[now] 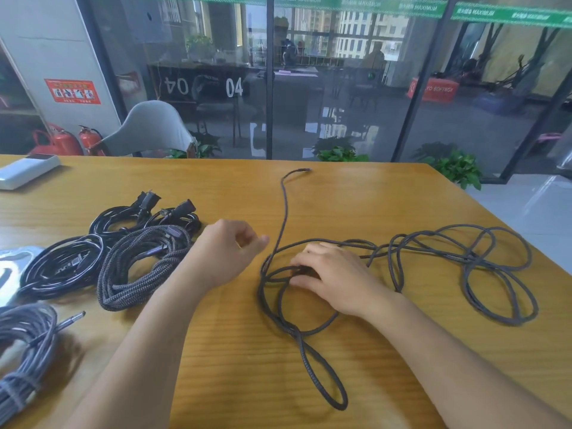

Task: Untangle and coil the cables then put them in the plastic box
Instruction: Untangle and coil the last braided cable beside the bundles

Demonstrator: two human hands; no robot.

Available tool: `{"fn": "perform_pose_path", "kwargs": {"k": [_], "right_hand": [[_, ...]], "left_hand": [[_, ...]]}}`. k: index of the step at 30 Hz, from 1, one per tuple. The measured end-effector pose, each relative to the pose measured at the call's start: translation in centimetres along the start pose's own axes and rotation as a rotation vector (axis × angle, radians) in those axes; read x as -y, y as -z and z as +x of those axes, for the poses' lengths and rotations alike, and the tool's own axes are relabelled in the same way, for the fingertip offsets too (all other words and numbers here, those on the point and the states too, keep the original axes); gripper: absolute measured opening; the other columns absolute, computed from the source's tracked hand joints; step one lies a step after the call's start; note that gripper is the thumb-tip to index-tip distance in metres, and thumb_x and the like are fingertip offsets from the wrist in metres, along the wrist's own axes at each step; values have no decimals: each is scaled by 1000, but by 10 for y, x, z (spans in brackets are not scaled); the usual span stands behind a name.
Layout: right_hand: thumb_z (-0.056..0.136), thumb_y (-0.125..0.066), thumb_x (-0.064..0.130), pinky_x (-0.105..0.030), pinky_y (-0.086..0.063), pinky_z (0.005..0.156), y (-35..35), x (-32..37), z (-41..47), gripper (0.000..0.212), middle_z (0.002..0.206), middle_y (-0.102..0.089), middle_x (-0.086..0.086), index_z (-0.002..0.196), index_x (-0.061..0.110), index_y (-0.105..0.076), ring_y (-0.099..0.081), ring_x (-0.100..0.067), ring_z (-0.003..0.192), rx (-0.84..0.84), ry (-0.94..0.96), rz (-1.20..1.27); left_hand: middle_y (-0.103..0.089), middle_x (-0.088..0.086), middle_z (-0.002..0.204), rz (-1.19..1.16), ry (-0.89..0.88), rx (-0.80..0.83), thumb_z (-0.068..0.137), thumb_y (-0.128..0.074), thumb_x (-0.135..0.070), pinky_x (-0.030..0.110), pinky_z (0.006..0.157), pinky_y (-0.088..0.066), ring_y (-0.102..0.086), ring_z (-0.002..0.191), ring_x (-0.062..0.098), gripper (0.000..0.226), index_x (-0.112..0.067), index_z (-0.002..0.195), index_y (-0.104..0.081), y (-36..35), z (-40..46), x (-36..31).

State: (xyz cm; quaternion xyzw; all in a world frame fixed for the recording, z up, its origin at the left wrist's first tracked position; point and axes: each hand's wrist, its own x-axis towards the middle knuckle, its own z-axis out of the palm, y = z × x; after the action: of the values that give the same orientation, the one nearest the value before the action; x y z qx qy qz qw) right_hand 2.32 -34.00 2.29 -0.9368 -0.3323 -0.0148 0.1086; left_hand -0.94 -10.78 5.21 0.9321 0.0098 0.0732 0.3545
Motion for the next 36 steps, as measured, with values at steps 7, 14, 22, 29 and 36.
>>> {"fn": "perform_pose_path", "kwargs": {"k": [7, 14, 22, 29, 36], "right_hand": [[102, -61, 46, -35, -51, 78, -13, -16, 3, 24, 100, -64, 16, 108, 27, -73, -62, -9, 93, -385, -68, 208], [101, -61, 44, -32, -54, 73, -12, -19, 5, 20, 94, -66, 17, 101, 28, -72, -63, -6, 84, -535, -111, 240], [102, -61, 37, -32, -45, 64, -4, -66, 3, 14, 90, -66, 9, 96, 29, -70, -64, -19, 80, -544, -407, 106], [104, -62, 23, -33, -46, 73, -5, -87, -1, 20, 114, -66, 4, 121, 25, -72, -67, -24, 93, -456, -543, 98], [107, -45, 51, -14, -48, 65, 12, -22, -4, 39, 93, -72, 14, 141, 39, -57, -62, 2, 69, -440, -201, 458]], "left_hand": [[-78, -6, 86, -65, 84, 277, 90, -71, -60, 43, 82, -63, -75, 82, 15, 35, -28, 106, -68, -10, -2, -5], [-80, 4, 87, -380, 111, 238, 92, -78, -16, 40, 86, -63, -77, 86, 26, 21, -14, 112, -71, -17, -2, -9], [-77, 3, 89, -259, 174, 83, 93, -66, 0, 38, 67, -65, -76, 63, 23, 21, -16, 104, -70, -13, 0, 4], [-74, 5, 85, -321, 136, -235, 97, -58, -5, 47, 72, -65, -75, 63, 15, 10, -14, 93, -61, -9, 5, 2], [-77, 3, 86, -368, -18, 94, 90, -49, 9, 49, 82, -61, -75, 82, 24, 46, -27, 68, -66, -5, -4, -6]]}}
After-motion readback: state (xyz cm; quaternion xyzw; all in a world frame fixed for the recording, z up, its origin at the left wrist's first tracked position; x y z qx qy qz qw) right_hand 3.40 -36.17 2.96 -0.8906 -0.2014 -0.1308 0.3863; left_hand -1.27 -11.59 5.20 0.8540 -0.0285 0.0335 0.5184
